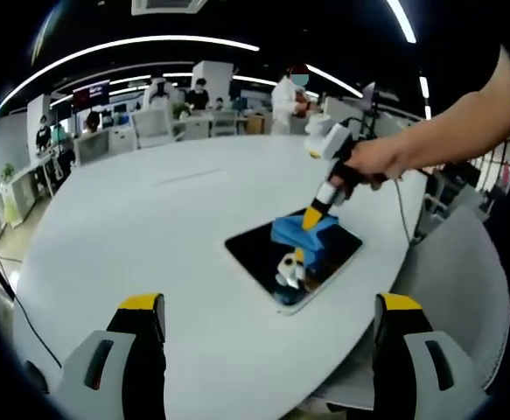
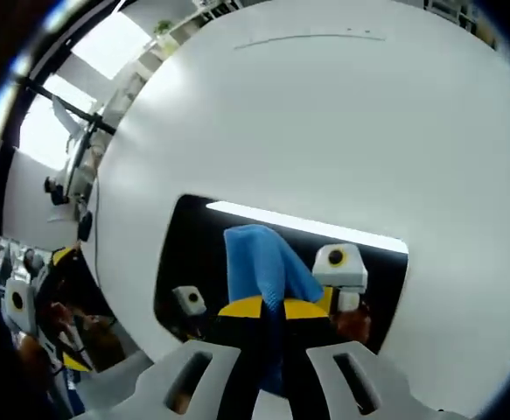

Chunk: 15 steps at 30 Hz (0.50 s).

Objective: Wipe the mirror surface with the cleaning cloth until all visible marks leave the cleaned area.

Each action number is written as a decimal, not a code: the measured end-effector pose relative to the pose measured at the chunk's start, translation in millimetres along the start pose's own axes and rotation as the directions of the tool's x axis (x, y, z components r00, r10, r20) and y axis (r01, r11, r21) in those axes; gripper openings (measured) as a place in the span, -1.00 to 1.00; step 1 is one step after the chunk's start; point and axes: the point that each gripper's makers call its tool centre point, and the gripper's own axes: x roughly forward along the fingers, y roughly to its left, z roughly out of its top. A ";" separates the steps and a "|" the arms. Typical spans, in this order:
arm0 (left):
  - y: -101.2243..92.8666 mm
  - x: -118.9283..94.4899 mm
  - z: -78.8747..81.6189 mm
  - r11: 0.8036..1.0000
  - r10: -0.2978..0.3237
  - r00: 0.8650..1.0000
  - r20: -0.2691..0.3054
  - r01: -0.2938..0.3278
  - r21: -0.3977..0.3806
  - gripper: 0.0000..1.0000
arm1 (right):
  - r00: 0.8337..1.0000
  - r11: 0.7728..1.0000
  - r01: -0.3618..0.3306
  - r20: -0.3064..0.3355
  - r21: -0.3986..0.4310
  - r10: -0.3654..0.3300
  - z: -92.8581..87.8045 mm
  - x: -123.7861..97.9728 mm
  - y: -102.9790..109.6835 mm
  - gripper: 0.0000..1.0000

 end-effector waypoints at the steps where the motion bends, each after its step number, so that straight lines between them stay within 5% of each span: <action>1: -3.0 0.2 -3.0 1.000 -0.008 1.000 -0.008 0.008 0.026 1.00 | 1.000 1.000 0.001 0.001 -0.001 -0.001 1.8 0.3 -0.4 -0.98; 15: 7.6 -7.5 -3.5 0.998 0.047 0.999 0.004 -0.047 -0.038 1.00 | 1.000 1.000 0.015 0.013 -0.008 -0.014 22.3 3.7 -4.9 -0.98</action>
